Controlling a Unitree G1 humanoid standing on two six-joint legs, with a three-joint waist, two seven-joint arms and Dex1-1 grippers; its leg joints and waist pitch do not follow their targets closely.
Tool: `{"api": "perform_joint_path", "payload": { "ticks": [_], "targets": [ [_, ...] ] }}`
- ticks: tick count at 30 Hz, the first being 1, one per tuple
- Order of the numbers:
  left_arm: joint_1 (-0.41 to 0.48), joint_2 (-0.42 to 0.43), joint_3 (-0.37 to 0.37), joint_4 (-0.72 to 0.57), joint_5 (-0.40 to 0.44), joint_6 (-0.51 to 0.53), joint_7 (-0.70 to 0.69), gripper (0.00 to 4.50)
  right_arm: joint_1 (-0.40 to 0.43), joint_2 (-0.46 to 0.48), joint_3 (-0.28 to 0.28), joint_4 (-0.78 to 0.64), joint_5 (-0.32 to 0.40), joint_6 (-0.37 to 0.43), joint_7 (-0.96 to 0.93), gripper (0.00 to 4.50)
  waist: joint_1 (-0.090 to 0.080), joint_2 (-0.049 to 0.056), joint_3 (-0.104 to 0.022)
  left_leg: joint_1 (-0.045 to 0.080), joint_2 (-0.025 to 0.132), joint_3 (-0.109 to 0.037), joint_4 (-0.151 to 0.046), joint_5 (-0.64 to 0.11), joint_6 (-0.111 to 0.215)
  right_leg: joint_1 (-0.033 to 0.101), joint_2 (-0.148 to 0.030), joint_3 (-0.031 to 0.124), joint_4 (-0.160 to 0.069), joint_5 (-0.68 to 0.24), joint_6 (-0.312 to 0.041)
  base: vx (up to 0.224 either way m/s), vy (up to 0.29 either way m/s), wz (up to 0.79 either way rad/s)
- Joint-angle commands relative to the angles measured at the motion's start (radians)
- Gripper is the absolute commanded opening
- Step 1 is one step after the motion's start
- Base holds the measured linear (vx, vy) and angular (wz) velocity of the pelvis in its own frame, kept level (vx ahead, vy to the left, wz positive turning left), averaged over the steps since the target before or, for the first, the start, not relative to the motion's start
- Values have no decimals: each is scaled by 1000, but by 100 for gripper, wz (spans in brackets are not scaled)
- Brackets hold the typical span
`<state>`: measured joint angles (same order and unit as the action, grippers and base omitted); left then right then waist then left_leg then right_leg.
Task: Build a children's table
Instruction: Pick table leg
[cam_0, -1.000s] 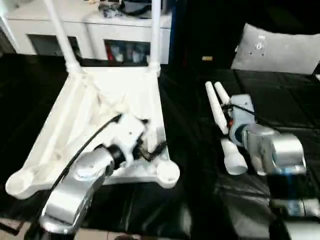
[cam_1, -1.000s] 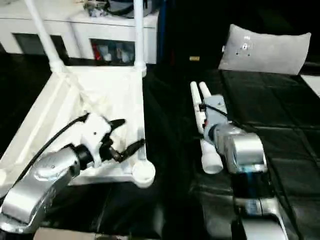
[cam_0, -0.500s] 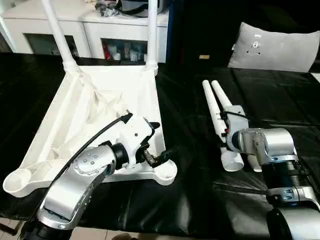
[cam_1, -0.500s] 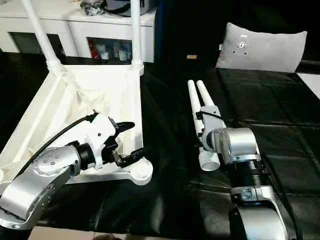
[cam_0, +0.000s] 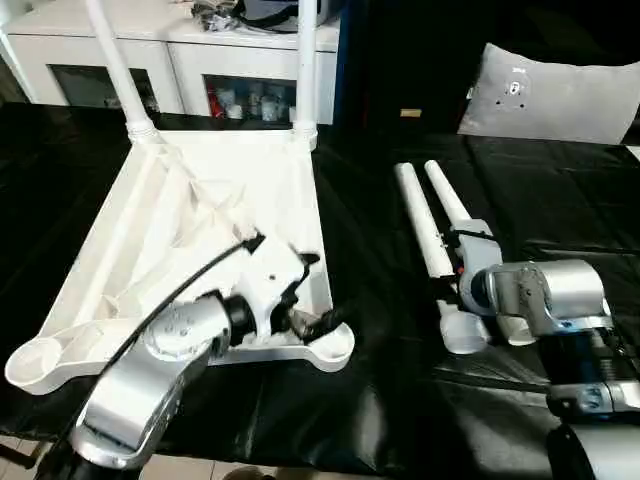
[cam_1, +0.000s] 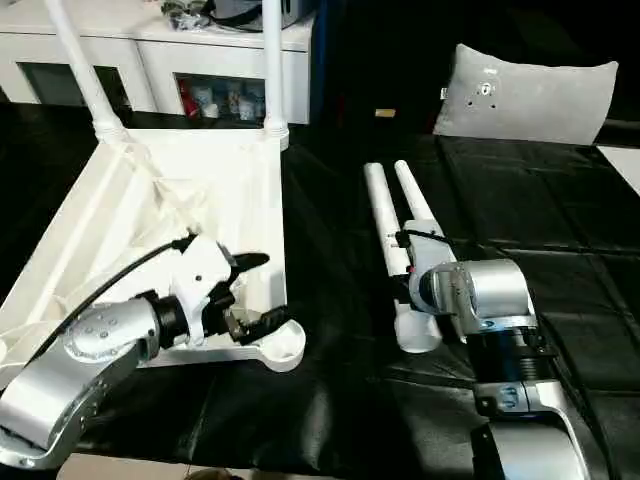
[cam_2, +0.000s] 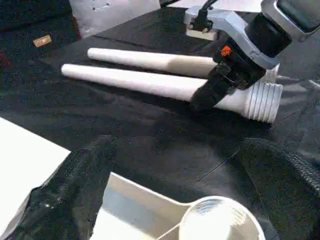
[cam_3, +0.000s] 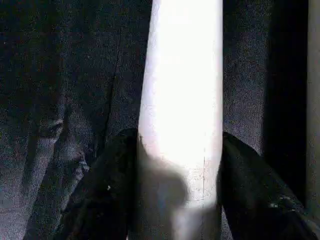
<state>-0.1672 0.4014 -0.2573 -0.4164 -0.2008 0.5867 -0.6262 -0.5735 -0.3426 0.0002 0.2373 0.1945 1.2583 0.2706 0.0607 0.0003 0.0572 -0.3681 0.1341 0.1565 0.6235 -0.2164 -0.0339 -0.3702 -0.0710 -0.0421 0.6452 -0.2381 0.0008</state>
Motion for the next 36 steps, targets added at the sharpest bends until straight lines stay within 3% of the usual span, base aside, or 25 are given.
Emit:
{"api": "perform_joint_path", "payload": {
  "ticks": [1, 7, 9, 12, 14, 15, 16, 18, 20, 21, 23, 24, 25, 29, 32, 36],
  "targets": [
    [5, 4, -4, -7, 2, 13, 5, 450, 13, -7, 11, -32, 15, 7, 17, 196, 4, -7, -51, 8, 82, -26, -91, -127, -35, 33, -81, 54, -84, -126, -219, 0, 0, 0],
    [22, 0, 9, 5, -5, 27, 20, 450, 25, 8, -20, -79, 25, -5, 19, 187, 3, -4, -52, 6, 82, -25, -89, -104, -27, 32, -80, 55, -81, -93, -230, 0, 0, 0],
    [17, -19, 27, 14, -18, 33, 35, 450, 30, 14, -44, -110, 35, -34, 19, 187, 3, -8, -51, 6, 83, -24, -91, -110, -28, 33, -80, 55, -82, -96, -230, 0, 0, 0],
    [-9, -59, 61, 36, -44, 36, 57, 450, 36, 52, -121, -178, 66, -154, 7, 186, 7, -9, -54, 7, 85, -22, -89, -98, -23, 33, -83, 57, -81, -76, -228, 0, 0, 0],
    [-49, -92, 85, 65, -52, 37, 85, 450, 55, 83, -163, -225, 110, -288, 50, 186, 8, -8, -54, 5, 85, -20, -89, -108, -16, 31, -84, 57, -82, -64, -224, 0, 0, 0],
    [-82, -115, 105, 90, -55, 36, 109, 450, 64, 101, -183, -254, 141, -359, 87, 186, 9, -5, -55, 6, 85, -21, -87, -103, -13, 32, -84, 57, -80, -55, -224, 0, 0, 0],
    [-112, -143, 127, 114, -65, 34, 134, 450, 67, 126, -218, -278, 185, -376, 111, 186, 7, -5, -55, 5, 85, -19, -88, -104, -5, 33, -82, 57, -81, -40, -228, 0, 0, 0],
    [-163, -191, 171, 153, -86, 24, 179, 450, 72, 182, -297, -325, 295, -373, 166, 186, 10, -1, -58, 4, 84, -22, -86, -81, 13, 36, -82, 56, -75, 6, -241, 0, 0, 0],
    [-191, -217, 195, 170, -108, 14, 190, 450, 85, 207, -323, -359, 349, -390, 210, 186, 13, -7, -61, 2, 87, -21, -83, -49, 42, 37, -83, 53, -72, 58, -259, 0, 0, 0],
    [-223, -265, 240, 177, -168, 17, 209, 450, 106, 236, -352, -392, 426, -389, 263, 186, 14, -6, -62, 2, 87, -23, -82, -39, 46, 38, -83, 52, -70, 66, -262, 0, 0, 0],
    [-275, -341, 311, 190, -265, 38, 254, 450, 125, 259, -375, -416, 500, -382, 311, 186, 23, -8, -65, 1, 88, -18, -77, -24, 65, 38, -87, 51, -66, 94, -295, 0, 0, 0],
    [-302, -378, 346, 201, -319, 45, 282, 450, 132, 263, -370, -419, 519, -381, 336, 186, 29, -3, -67, 1, 87, -21, -74, -13, 68, 37, -87, 49, -65, 99, -298, 0, 0, 0],
    [-302, -378, 346, 201, -319, 45, 282, 450, 132, 263, -370, -419, 519, -381, 336, 186, 33, -7, -66, 0, 86, -19, -74, -16, 70, 35, -85, 48, -67, 100, -305, 0, 0, 0],
    [-365, -489, 420, 221, -542, 110, 270, 450, 166, 271, -329, -421, 562, -420, 398, 186, 38, -13, -60, -2, 85, -16, -78, -64, 54, 35, -89, 48, -78, -2, -286, 0, 0, 0],
    [-389, -541, 427, 240, -597, 131, 274, 450, 164, 277, -321, -417, 571, -419, 410, 186, 39, -18, -56, -3, 86, -17, -83, -76, 44, 32, -87, 49, -86, -69, -251, 0, 0, 0],
    [-400, -569, 403, 265, -590, 149, 284, 450, 160, 270, -306, -415, 578, -423, 420, 186, 39, -17, -54, -4, 88, -21, -87, -85, 33, 32, -88, 49, -92, -104, -214, 0, 0, 0]
  ]
}}
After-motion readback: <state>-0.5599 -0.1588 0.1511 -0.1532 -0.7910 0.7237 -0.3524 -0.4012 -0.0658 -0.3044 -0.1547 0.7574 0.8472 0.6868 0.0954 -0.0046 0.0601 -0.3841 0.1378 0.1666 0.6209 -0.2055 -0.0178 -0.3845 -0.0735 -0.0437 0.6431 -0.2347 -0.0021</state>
